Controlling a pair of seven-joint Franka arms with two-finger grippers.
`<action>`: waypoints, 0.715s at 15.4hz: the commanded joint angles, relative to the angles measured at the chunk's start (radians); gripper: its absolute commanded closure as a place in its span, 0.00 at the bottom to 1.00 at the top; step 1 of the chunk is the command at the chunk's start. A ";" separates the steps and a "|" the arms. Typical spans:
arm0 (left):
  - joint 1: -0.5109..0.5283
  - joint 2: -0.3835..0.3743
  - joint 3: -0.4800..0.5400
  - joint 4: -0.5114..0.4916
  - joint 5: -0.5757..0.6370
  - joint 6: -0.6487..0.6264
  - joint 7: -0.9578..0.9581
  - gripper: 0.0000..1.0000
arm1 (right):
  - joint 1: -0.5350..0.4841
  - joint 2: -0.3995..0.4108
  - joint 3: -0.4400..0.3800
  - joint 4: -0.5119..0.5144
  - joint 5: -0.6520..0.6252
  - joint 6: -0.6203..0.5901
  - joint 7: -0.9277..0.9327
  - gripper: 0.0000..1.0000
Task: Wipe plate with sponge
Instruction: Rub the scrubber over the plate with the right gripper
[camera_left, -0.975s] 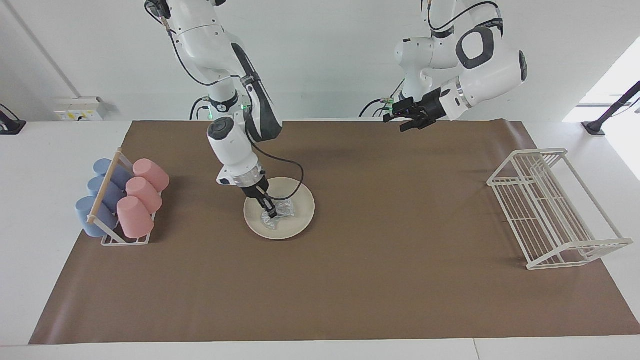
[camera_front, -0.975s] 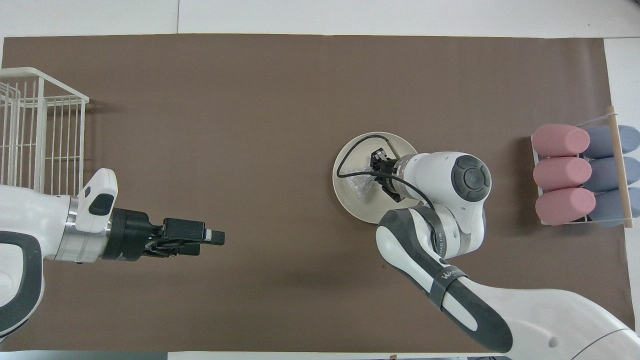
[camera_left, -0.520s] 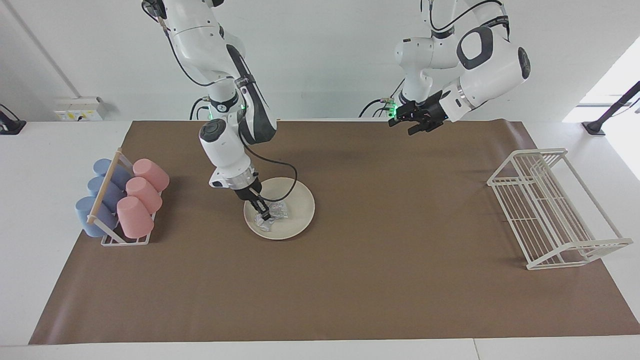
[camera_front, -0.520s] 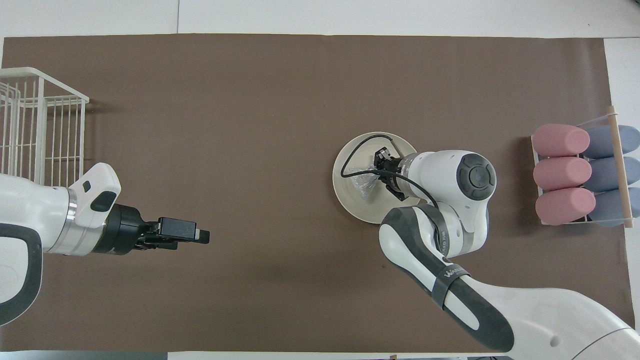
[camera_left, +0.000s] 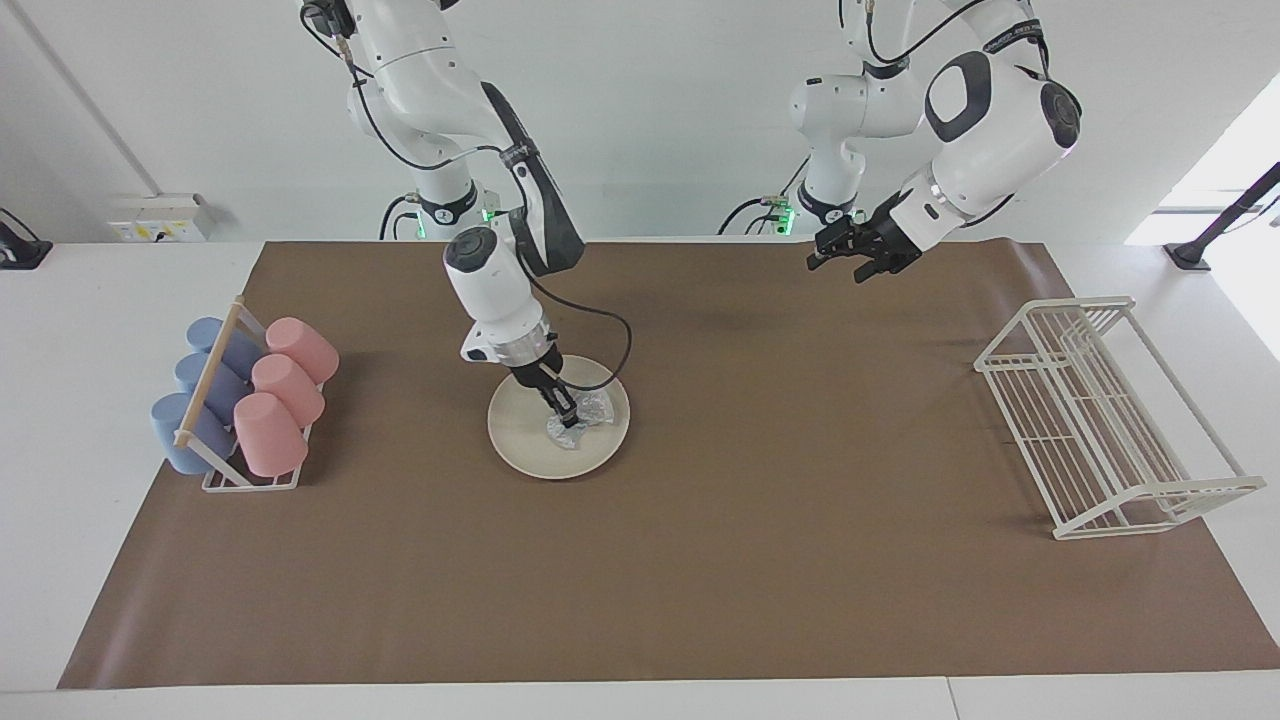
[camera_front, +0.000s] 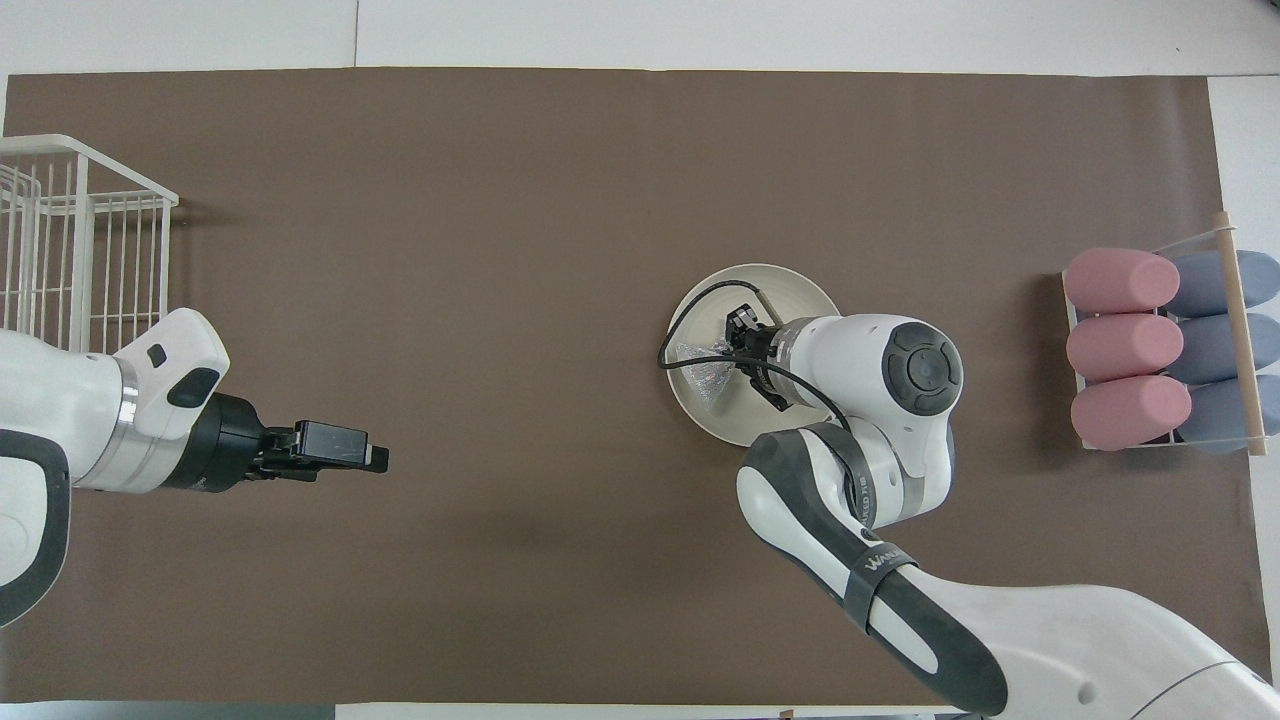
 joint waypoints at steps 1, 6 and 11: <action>0.028 0.035 -0.005 0.058 0.101 -0.015 -0.011 0.00 | -0.059 0.028 0.003 -0.023 0.017 0.003 -0.126 1.00; 0.028 0.061 -0.005 0.124 0.269 -0.041 -0.031 0.00 | -0.007 0.025 0.006 -0.031 0.017 0.001 -0.006 1.00; 0.051 0.076 -0.007 0.158 0.363 -0.038 -0.031 0.00 | 0.060 0.021 0.006 -0.037 0.017 0.009 0.136 1.00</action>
